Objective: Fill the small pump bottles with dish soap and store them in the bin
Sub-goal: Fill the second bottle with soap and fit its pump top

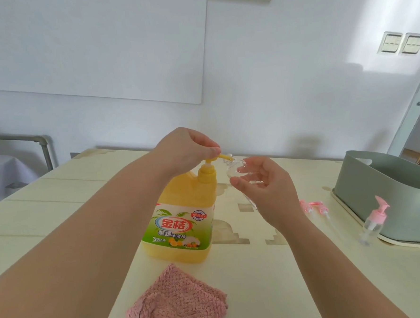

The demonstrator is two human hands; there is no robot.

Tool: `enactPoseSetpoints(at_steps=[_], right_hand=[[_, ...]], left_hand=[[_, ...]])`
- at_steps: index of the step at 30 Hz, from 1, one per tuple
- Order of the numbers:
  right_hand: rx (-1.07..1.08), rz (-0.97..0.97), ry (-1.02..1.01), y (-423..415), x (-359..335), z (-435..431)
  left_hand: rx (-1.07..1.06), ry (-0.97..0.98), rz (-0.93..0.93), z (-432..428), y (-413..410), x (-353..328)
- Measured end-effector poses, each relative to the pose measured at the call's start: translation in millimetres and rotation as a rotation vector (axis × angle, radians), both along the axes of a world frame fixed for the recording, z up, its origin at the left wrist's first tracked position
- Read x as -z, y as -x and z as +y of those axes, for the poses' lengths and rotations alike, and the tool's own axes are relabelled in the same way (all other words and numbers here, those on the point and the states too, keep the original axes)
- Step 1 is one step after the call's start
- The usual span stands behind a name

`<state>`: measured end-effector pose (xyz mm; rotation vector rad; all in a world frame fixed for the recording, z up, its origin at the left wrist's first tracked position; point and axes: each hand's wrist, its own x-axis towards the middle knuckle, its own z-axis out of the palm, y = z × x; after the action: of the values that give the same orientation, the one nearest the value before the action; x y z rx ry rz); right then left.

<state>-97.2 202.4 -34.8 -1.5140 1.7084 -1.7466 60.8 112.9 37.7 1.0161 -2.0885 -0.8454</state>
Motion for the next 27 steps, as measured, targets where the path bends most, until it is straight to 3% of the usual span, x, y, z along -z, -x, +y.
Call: enactPoseSetpoints(at_steps=[10,18,27], right_hand=[[0.002,-0.008,-0.015,0.4,1.5,0.9],[-0.016,-0.013,0.016,-1.3,-8.8,-0.7],[-0.019,-0.029,0.015,-1.0,-5.6,-2.1]], left_hand=[[-0.008,0.025,-0.044,1.7,0.7,4.5],[0.053,-0.126,0.052,-0.1,-9.8,-1.4],[0.004,-0.058,0.090,1.8,-3.3,6.6]])
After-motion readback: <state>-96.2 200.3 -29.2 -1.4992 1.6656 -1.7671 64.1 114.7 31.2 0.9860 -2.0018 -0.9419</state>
